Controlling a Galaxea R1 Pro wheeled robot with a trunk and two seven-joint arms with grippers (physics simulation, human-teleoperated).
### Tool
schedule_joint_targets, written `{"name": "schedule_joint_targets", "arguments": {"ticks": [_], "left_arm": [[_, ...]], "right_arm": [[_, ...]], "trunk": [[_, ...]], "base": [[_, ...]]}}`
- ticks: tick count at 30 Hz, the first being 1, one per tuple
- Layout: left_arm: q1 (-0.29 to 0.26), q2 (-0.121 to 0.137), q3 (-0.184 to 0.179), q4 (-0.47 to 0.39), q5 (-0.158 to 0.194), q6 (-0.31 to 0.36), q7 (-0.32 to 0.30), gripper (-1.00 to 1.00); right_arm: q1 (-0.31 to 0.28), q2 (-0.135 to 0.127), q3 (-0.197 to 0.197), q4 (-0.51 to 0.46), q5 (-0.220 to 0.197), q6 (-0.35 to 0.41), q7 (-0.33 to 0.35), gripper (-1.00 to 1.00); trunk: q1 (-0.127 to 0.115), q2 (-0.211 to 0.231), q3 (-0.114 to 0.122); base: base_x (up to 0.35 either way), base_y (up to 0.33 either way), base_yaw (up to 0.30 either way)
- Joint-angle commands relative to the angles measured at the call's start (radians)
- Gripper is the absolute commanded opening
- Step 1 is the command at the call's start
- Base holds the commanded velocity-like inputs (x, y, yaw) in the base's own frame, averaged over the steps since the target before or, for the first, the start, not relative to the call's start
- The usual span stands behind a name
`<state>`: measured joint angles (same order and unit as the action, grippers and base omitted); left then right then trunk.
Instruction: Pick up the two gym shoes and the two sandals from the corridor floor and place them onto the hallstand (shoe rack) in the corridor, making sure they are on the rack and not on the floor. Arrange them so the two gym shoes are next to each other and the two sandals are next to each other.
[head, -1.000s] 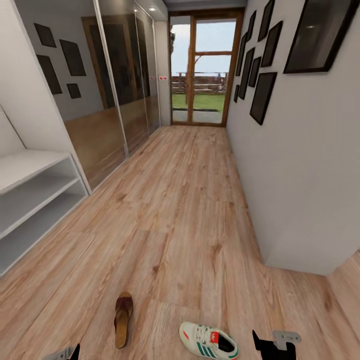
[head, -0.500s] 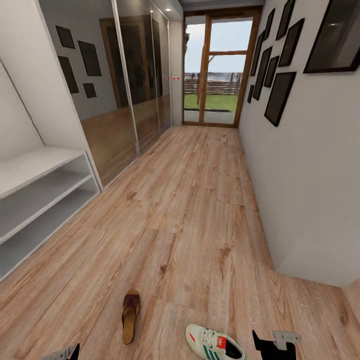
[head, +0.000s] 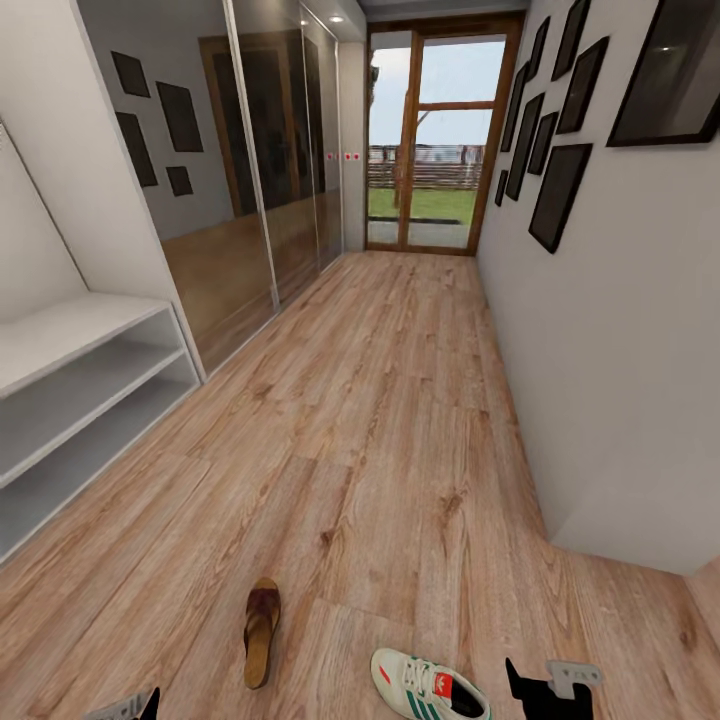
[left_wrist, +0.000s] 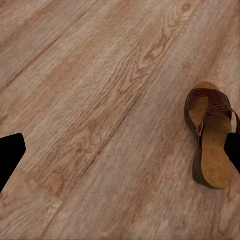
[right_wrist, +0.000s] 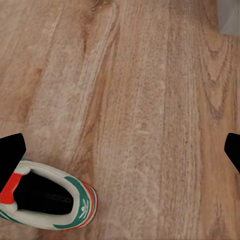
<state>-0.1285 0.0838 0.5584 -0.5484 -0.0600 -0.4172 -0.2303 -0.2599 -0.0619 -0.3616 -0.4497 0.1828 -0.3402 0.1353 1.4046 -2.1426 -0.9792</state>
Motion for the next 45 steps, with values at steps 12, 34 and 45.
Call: {"name": "schedule_joint_targets", "arguments": {"ticks": [12, 34, 45], "left_arm": [[-0.172, -0.008, -0.049, -0.002, -0.086, 0.135, 0.062, 1.0], [-0.418, -0.095, -0.299, -0.001, -0.114, 0.487, 0.276, 1.0], [-0.41, -0.095, -0.299, -0.002, -0.115, 0.483, 0.273, 1.0]], "right_arm": [[-0.001, -0.006, -0.012, -0.101, 0.008, -0.002, 0.004, 1.0], [-0.24, 0.004, 0.104, -0.711, 0.005, 0.742, 0.007, 1.0], [-0.304, 0.028, 0.14, -0.818, 0.003, 0.791, 0.014, 1.0]], "trunk": [[0.0, 0.0, -0.001], [0.0, 0.0, -0.001], [0.0, 0.0, -0.001]], "base": [[0.0, 0.0, -0.001], [0.0, 0.0, 0.0], [0.0, 0.0, 0.0]]}}
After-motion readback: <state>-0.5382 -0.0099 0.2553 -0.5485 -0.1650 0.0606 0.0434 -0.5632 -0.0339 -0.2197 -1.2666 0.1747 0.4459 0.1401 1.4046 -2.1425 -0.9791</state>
